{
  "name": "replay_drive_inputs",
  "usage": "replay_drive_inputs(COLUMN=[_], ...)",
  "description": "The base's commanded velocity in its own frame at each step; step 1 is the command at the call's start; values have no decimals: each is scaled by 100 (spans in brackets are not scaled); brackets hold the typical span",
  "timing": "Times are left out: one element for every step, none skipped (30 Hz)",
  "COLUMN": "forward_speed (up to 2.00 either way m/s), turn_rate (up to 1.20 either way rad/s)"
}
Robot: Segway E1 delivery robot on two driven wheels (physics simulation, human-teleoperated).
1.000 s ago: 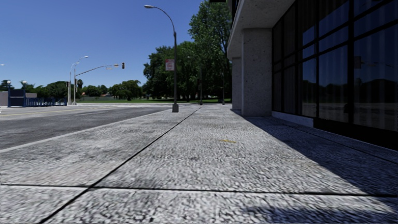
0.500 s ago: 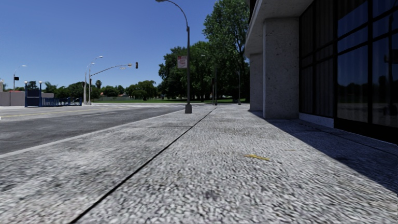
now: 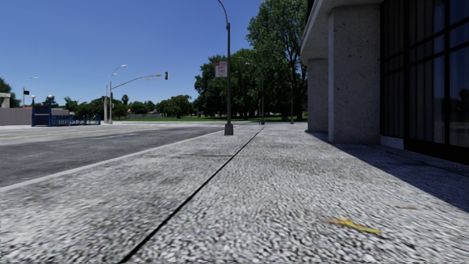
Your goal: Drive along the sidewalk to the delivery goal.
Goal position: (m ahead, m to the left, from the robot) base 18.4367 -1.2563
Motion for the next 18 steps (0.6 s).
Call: replay_drive_inputs(forward_speed=[200, 200, 200, 200, 200, 200, 200, 200, 200, 200, 200, 200, 200, 200, 200, 200, 200, 200], turn_rate=[0, 0, 0, 0, 0, 0, 0, 0, 0, 0, 0, 0, 0, 0, 0, 0, 0, 0])
